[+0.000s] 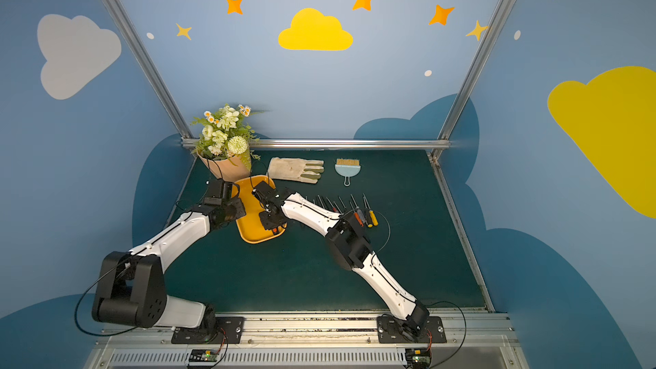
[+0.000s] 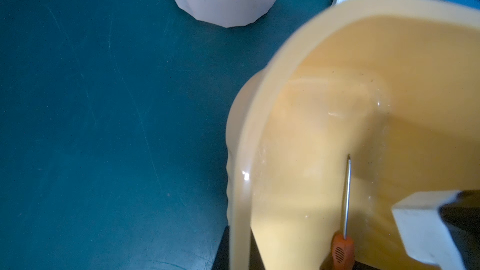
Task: Take out the screwdriver from the storage box
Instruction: Pick up the screwdriver from the storage box.
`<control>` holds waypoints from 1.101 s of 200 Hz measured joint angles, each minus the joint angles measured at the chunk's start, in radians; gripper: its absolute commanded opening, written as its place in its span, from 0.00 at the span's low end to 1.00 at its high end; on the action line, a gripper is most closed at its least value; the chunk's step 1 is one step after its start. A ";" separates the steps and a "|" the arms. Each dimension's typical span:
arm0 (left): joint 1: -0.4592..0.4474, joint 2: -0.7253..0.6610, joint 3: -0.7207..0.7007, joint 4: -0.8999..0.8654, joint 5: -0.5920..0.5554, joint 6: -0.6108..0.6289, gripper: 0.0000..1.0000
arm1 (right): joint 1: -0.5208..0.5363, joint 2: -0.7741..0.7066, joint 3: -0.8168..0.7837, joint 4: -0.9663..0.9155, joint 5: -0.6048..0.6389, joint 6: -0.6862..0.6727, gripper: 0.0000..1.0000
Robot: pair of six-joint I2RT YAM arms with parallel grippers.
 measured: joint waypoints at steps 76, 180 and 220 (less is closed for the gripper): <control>0.004 0.003 0.018 -0.019 -0.003 0.004 0.02 | -0.018 -0.073 -0.058 0.010 -0.056 0.003 0.00; 0.006 0.008 0.018 -0.022 -0.032 0.003 0.02 | -0.040 -0.253 -0.140 0.042 -0.064 -0.023 0.00; 0.006 0.008 0.018 -0.039 -0.075 -0.005 0.02 | -0.055 -0.307 -0.202 0.050 -0.050 -0.044 0.00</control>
